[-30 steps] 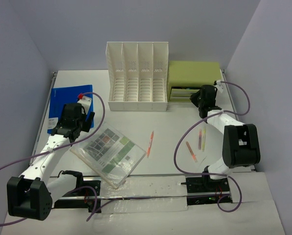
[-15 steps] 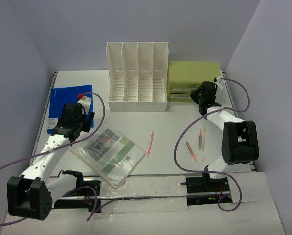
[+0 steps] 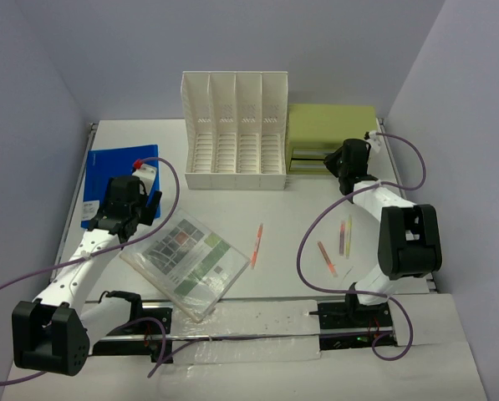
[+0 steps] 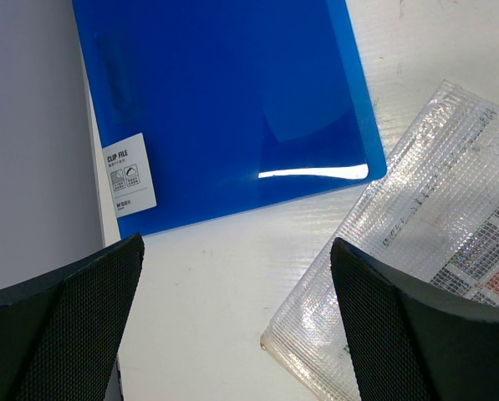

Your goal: Organize the desk

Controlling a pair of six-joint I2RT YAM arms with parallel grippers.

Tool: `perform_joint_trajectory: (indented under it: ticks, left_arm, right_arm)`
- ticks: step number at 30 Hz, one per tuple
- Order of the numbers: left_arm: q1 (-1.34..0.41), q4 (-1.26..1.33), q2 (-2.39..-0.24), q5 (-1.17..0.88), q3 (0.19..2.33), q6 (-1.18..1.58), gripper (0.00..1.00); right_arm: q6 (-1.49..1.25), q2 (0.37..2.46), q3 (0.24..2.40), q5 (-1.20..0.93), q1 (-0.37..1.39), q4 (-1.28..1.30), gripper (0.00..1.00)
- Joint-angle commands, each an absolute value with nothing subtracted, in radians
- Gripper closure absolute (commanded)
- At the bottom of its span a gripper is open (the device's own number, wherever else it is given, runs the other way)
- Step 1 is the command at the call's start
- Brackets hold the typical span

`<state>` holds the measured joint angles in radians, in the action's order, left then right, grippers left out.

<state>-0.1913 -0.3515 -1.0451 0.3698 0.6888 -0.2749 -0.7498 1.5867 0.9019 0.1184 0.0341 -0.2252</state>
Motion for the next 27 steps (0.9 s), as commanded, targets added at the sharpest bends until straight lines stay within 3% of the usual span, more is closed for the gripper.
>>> perform_joint_trajectory:
  ticks: [1,10,27]
  left_arm:
    - [-0.196,-0.333,-1.045,0.379,0.703,-0.285,0.01]
    - [-0.196,-0.339,-1.045,0.376,0.703,-0.282,0.01]
    - [-0.196,-0.336,-1.051,0.377,0.7,-0.287,0.01]
  right_arm:
    - [-0.772,1.506,0.868,0.118,0.019,-0.263,0.69]
    - [-0.997,1.503,0.661,0.051,-0.025,-0.494,0.47]
    - [-1.227,1.742,0.557,-0.046,-0.066,-0.938,0.4]
